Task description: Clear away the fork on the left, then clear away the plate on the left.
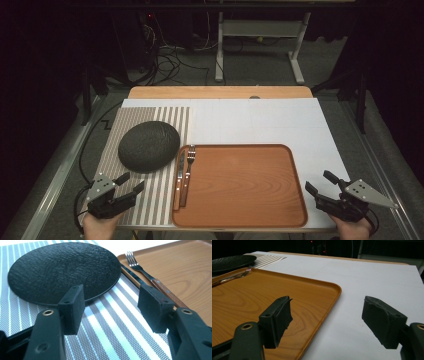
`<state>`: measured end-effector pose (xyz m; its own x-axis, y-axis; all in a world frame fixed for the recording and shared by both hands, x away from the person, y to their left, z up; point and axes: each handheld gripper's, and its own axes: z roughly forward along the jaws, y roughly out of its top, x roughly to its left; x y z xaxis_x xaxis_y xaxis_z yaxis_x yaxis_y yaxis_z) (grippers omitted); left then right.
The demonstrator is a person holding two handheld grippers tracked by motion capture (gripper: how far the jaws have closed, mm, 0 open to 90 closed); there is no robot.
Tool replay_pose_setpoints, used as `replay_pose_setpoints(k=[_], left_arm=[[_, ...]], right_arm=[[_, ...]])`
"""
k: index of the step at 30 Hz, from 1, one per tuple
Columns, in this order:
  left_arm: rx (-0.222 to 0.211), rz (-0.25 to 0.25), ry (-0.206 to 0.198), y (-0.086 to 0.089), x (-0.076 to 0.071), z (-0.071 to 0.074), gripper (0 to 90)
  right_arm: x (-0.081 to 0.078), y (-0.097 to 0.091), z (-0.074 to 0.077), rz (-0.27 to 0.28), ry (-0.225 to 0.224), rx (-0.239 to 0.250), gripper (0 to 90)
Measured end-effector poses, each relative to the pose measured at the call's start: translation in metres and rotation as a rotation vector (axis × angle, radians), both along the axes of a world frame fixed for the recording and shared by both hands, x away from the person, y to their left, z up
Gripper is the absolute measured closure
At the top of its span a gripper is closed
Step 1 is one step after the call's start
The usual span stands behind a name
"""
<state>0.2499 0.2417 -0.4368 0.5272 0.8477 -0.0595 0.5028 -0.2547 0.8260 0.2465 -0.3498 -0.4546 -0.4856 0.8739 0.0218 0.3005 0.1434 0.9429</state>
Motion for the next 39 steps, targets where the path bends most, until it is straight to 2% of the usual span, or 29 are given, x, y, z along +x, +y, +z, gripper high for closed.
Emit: replay_pose_setpoints(k=[7,18,21,30,39], left_arm=[[-0.017,0.026,-0.02,0.013,-0.008,-0.004,36.0],[-0.067,0.079,-0.039,0.034,-0.023,-0.014,36.0],[-0.094,0.097,-0.037,0.04,-0.025,-0.016,36.0],[-0.109,0.104,-0.044,0.04,-0.031,-0.018,36.1],[-0.119,0.093,-0.05,0.038,-0.028,-0.017,36.0]], right_arm=[[0.0,0.0,0.0,-0.004,-0.001,0.002,23.9],[-0.002,-0.002,0.001,-0.023,-0.011,0.02,23.9],[-0.002,-0.003,0.001,-0.026,-0.007,0.023,24.0],[-0.002,-0.003,0.001,-0.019,-0.013,0.028,24.0],[-0.001,-0.004,0.001,-0.024,-0.005,0.035,23.9]])
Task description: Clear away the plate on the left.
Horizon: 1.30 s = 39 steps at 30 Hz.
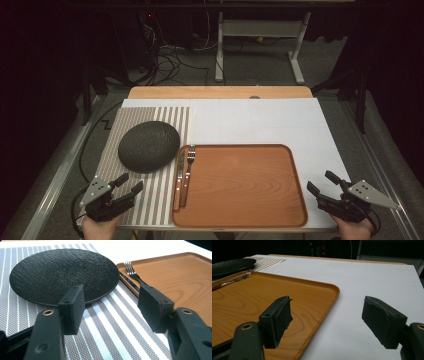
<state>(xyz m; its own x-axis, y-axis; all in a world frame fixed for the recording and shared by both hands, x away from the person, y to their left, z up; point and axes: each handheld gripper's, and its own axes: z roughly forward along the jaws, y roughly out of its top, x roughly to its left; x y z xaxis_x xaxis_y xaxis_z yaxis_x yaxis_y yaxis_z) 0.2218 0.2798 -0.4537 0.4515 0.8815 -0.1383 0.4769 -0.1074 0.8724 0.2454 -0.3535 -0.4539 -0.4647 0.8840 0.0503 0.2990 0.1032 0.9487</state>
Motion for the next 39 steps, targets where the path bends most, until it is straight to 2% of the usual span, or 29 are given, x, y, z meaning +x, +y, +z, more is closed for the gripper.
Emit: replay_pose_setpoints(k=[6,15,23,28,33,39], left_arm=[[-0.016,-0.003,0.007,-0.006,0.003,0.004,36.0],[-0.014,-0.012,-0.025,-0.012,0.007,0.006,36.0],[-0.022,-0.012,-0.035,-0.016,0.01,0.007,36.0],[-0.034,-0.031,-0.037,-0.02,0.012,0.008,36.0],[-0.013,-0.046,-0.061,-0.026,0.012,0.011,36.0],[-0.004,-0.061,-0.062,-0.031,0.015,0.011,36.0]], right_arm=[[-0.002,-0.001,0.0,0.005,-0.008,0.0,24.0],[-0.001,-0.001,0.0,-0.002,-0.005,0.002,24.0],[-0.001,-0.001,0.0,-0.001,-0.006,-0.001,24.0],[0.0,0.001,0.0,0.005,-0.009,-0.01,24.0],[0.0,0.0,0.0,-0.001,-0.003,-0.007,24.0],[-0.001,-0.001,0.0,-0.003,-0.009,-0.004,24.0]])
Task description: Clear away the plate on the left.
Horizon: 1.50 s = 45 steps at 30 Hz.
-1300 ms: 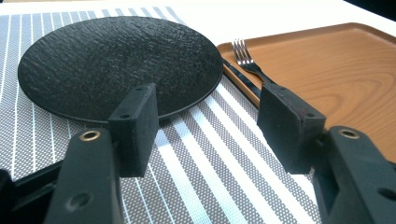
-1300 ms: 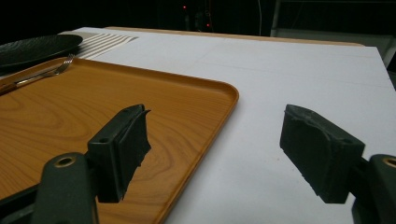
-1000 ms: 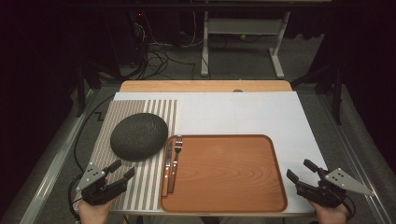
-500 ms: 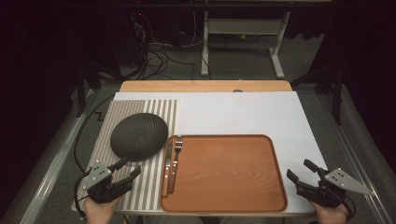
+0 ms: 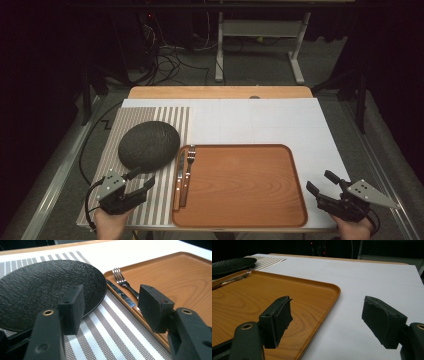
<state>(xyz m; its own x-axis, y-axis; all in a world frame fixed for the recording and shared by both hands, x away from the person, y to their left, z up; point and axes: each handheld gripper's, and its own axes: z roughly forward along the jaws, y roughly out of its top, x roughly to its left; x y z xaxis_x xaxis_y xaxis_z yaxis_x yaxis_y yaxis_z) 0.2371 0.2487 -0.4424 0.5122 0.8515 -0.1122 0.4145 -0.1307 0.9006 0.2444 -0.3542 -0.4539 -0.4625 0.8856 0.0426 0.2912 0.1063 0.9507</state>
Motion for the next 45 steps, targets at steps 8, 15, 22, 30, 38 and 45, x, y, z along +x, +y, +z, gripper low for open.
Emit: replay_pose_setpoints(k=[8,15,22,30,38,45], left_arm=[[0.019,-0.014,0.021,-0.006,0.006,0.0,36.0],[0.043,-0.011,0.005,-0.009,0.006,0.002,36.0],[0.094,-0.011,-0.001,-0.012,0.008,0.005,36.0],[0.203,-0.009,-0.004,-0.016,0.013,0.005,36.1],[0.267,0.001,-0.008,-0.014,0.017,0.006,36.0],[0.315,0.001,-0.008,-0.017,0.018,0.007,34.0]], right_arm=[[0.001,-0.001,0.0,0.006,0.003,0.005,24.0],[0.002,0.001,0.0,0.009,0.006,0.0,24.0],[0.003,0.001,-0.001,0.014,0.006,0.002,24.0],[0.003,0.001,-0.001,0.013,0.009,0.002,24.0],[0.003,0.001,-0.001,0.014,0.01,0.002,24.0],[0.003,0.001,-0.001,0.011,0.011,0.002,23.9]])
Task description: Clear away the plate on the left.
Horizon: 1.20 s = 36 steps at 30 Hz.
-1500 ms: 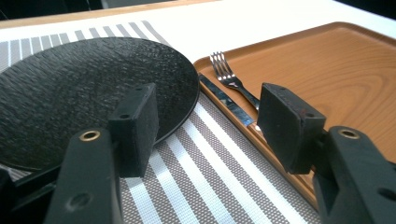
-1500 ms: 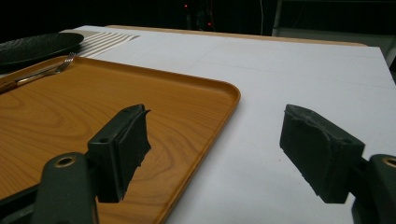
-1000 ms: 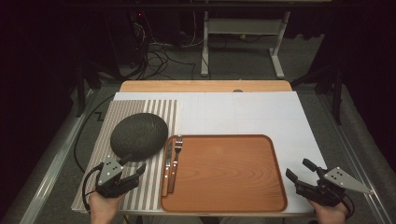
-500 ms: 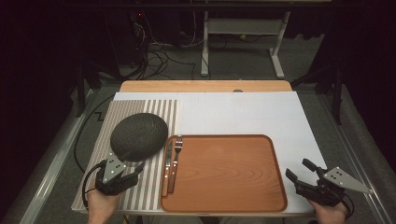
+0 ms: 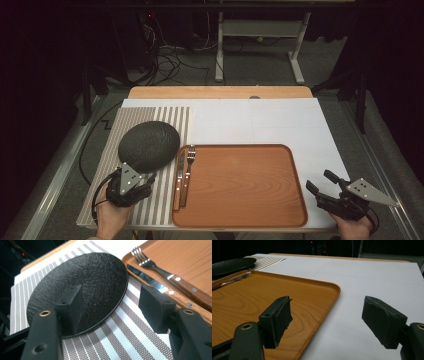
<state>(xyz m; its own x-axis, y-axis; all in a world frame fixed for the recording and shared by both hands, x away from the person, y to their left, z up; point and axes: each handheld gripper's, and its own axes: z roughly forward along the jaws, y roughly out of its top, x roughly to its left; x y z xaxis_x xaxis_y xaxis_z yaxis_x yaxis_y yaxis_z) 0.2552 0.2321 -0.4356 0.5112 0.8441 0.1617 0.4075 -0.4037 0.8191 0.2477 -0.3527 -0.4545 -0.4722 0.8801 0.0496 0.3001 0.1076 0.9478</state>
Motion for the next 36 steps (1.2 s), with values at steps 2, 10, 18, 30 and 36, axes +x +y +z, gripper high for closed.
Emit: replay_pose_setpoints(k=[2,10,18,30,36], left_arm=[[0.011,0.001,0.001,-0.001,0.0,0.0,34.0],[0.073,0.007,-0.006,-0.007,0.003,0.0,33.8],[0.129,0.023,0.0,-0.014,0.008,0.0,33.8],[0.159,0.034,0.006,-0.01,0.009,0.0,33.9],[0.205,0.027,-0.002,-0.014,0.011,-0.002,33.9]], right_arm=[[0.0,0.0,0.0,0.0,0.0,0.0,23.9],[0.0,0.0,0.0,-0.001,0.005,0.002,23.9],[0.001,-0.002,-0.001,-0.006,0.006,0.015,23.9],[0.001,-0.001,0.0,0.001,0.004,0.006,24.0],[0.001,0.0,0.0,0.003,0.002,0.004,24.0]])
